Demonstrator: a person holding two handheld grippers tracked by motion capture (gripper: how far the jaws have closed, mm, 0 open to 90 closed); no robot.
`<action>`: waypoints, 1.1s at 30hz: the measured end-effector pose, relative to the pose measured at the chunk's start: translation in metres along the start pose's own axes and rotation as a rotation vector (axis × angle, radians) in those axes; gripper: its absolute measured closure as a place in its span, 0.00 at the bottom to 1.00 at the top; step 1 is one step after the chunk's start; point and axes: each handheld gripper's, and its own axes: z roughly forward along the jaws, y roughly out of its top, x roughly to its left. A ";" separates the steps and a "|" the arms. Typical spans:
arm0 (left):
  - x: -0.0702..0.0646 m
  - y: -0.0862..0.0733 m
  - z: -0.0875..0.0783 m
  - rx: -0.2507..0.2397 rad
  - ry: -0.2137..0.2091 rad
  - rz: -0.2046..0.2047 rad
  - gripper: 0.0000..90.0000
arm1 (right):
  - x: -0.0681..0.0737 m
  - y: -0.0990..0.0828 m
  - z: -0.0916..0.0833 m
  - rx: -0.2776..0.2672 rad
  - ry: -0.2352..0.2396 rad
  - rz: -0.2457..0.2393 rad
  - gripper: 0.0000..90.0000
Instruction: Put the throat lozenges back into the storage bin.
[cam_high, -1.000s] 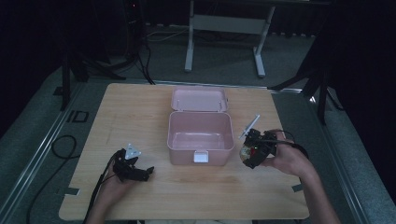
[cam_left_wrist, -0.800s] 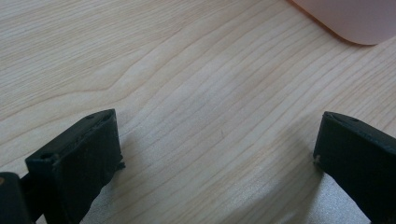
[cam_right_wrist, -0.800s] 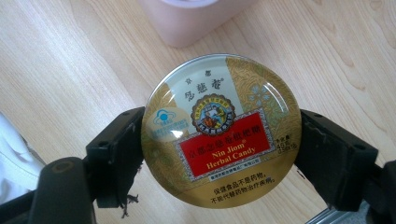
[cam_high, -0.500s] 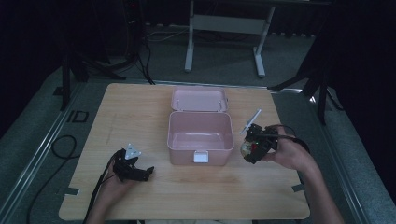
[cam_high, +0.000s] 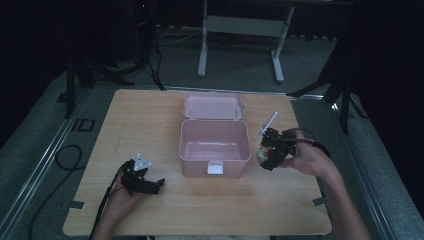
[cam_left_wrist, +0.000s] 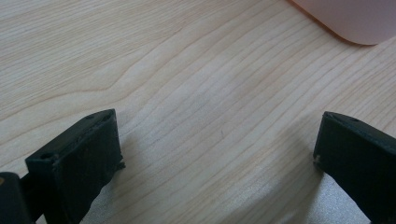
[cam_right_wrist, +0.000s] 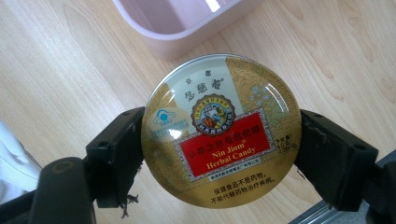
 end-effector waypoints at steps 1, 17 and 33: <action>0.000 0.000 0.000 0.000 0.000 0.000 0.01 | 0.000 0.001 -0.001 0.001 0.000 0.000 0.23; 0.000 0.000 0.000 0.001 0.000 0.000 0.01 | -0.001 0.017 -0.004 -0.004 0.003 -0.029 0.23; 0.000 0.000 0.000 0.001 0.000 0.000 0.01 | 0.002 0.032 -0.010 -0.019 -0.002 -0.044 0.23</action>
